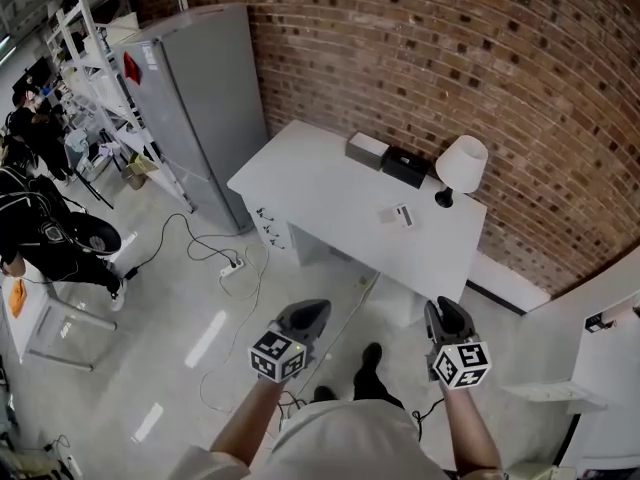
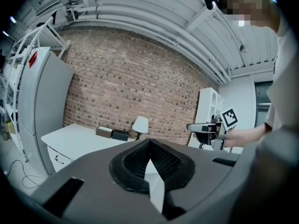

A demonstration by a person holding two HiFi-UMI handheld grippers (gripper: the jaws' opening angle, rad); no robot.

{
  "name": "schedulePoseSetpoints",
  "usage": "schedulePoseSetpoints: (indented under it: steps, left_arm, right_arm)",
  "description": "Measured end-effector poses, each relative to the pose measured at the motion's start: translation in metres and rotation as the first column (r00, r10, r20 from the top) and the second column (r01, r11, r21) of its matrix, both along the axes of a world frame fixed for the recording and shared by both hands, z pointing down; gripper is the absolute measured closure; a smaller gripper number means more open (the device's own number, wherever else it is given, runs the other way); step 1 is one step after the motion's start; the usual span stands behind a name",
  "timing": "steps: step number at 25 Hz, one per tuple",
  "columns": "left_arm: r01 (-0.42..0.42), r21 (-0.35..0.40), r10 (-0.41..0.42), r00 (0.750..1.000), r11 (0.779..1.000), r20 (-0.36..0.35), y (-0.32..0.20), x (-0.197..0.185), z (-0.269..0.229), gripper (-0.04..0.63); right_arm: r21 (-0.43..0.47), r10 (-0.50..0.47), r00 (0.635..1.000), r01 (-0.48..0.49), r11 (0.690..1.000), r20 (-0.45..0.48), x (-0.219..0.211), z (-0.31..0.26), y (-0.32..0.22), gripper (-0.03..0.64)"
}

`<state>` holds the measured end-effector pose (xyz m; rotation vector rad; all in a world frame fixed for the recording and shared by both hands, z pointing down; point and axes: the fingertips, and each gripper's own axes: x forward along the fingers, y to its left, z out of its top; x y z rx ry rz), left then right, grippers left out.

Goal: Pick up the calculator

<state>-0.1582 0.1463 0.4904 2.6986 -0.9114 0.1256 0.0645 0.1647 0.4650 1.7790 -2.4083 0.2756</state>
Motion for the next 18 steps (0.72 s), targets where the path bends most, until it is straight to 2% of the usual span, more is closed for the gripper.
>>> schedulePoseSetpoints:
  steps: [7,18]
  left_arm:
    - [0.024,-0.019,-0.024,1.0,1.0,0.014,-0.04,0.026,0.01,0.584]
    - [0.084,-0.037,-0.082,0.996,0.996,0.043,-0.143,0.093,0.017,0.584]
  right_arm:
    - [-0.021,-0.036,0.999,0.036,0.999,0.011,0.021,0.014,-0.053,0.499]
    - [-0.052,-0.108,0.994,0.108,0.993,0.017,0.083,0.029,-0.169,0.499]
